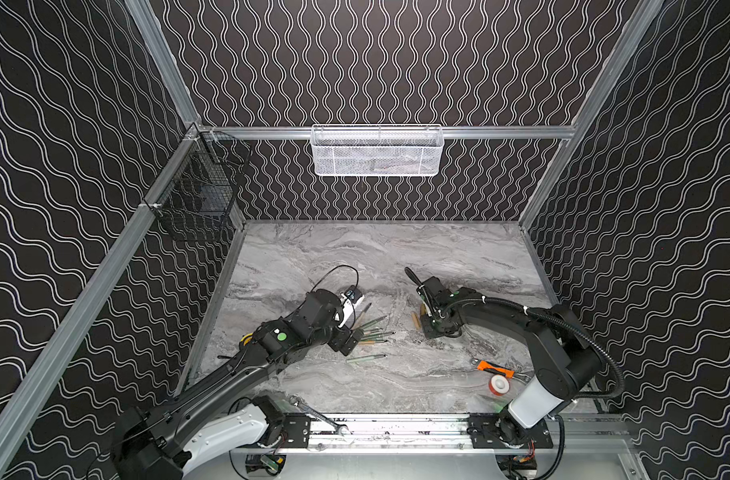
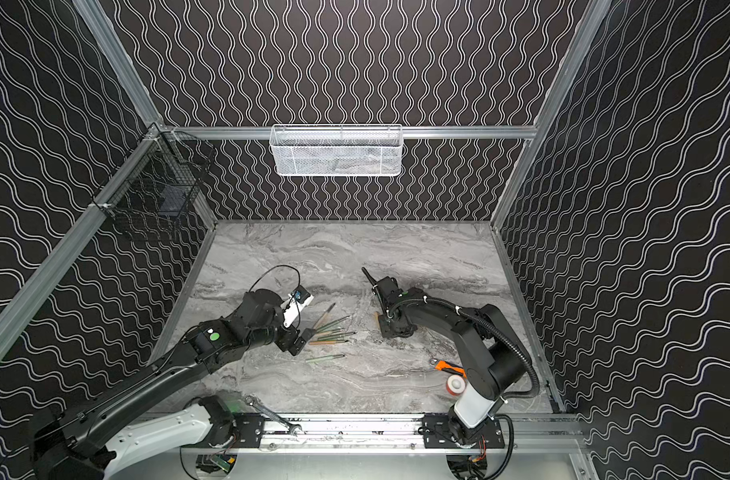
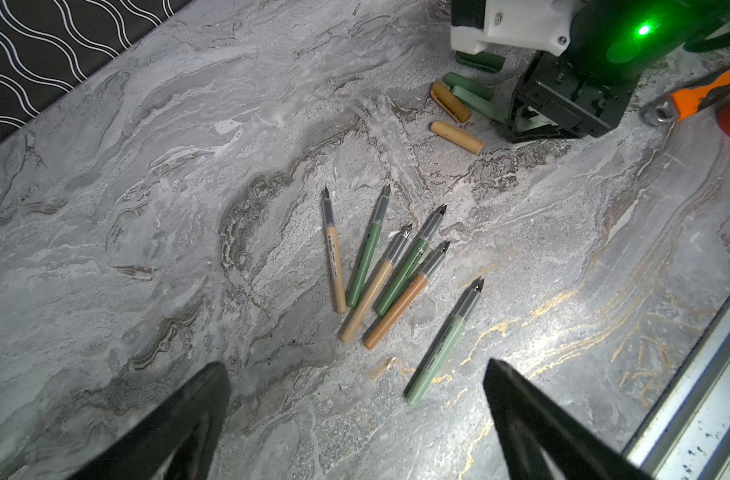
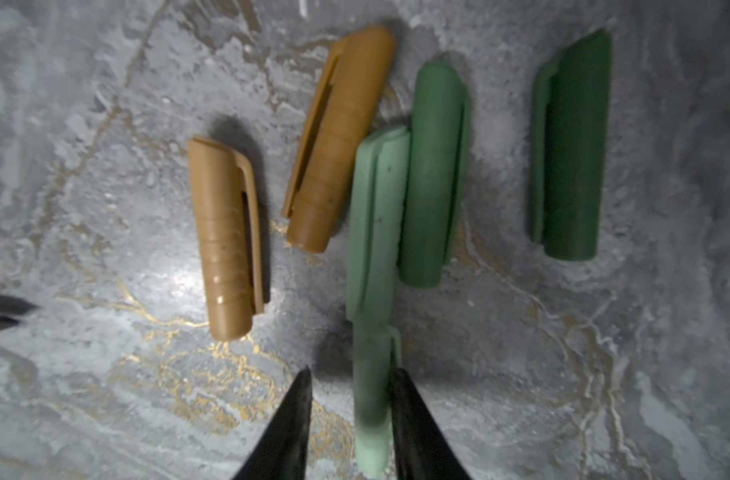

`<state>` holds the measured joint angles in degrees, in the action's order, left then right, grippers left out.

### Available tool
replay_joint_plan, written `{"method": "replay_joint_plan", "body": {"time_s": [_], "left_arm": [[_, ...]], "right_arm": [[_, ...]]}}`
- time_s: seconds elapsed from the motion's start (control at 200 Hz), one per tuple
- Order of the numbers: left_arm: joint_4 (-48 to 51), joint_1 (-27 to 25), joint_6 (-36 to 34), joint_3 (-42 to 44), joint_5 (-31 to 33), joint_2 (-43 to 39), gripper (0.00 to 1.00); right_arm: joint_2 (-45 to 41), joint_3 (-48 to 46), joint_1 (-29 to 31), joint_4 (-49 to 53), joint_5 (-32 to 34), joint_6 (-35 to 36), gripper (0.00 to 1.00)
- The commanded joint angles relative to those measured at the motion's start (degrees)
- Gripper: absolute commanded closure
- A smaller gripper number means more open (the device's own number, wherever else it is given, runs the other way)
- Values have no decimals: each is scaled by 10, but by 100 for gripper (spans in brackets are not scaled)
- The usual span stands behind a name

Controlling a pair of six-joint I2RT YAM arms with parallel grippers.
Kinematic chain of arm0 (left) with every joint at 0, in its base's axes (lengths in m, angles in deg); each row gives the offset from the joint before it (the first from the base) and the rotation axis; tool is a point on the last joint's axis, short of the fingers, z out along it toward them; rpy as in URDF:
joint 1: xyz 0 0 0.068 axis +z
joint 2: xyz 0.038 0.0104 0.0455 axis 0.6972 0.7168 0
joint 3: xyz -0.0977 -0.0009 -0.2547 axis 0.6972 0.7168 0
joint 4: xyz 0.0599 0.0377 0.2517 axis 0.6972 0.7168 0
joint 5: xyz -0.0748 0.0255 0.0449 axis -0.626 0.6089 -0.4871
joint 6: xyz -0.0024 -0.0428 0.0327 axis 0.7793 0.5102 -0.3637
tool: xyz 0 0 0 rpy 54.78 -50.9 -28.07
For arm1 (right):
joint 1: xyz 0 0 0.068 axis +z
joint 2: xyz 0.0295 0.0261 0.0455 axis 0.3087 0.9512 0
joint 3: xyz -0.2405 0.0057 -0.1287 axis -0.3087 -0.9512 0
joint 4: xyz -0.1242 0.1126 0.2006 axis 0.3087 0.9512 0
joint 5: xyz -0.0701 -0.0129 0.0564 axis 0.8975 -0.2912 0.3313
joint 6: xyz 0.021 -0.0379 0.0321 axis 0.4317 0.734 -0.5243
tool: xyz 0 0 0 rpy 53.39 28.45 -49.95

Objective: Insert the pens into the pen caps
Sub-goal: 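Grasp a light green cap with the right gripper while the left gripper descends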

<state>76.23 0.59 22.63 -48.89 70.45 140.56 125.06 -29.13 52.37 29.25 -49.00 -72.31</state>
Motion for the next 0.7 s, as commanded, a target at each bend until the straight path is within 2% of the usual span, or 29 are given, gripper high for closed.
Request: {"method": "replay_joint_plan", "body": {"time_s": [0.0, 0.25, 0.42, 0.526, 0.691], "left_arm": [[-11, -1, -2, -6, 2, 4, 1], [-21, -4, 99, 0, -21, 16, 1], [-53, -42, 155, 23, -16, 43, 1], [-38, -67, 160, 18, 0, 80, 1], [16, -87, 112, -17, 22, 131, 1]], "right_arm": [[3, 5, 0, 16, 19, 8, 71], [-9, 0, 0, 12, 9, 12, 75], [-16, 0, 0, 12, -6, 20, 78], [-22, 0, 0, 11, -11, 25, 79], [-13, -3, 0, 5, -9, 24, 77]]}}
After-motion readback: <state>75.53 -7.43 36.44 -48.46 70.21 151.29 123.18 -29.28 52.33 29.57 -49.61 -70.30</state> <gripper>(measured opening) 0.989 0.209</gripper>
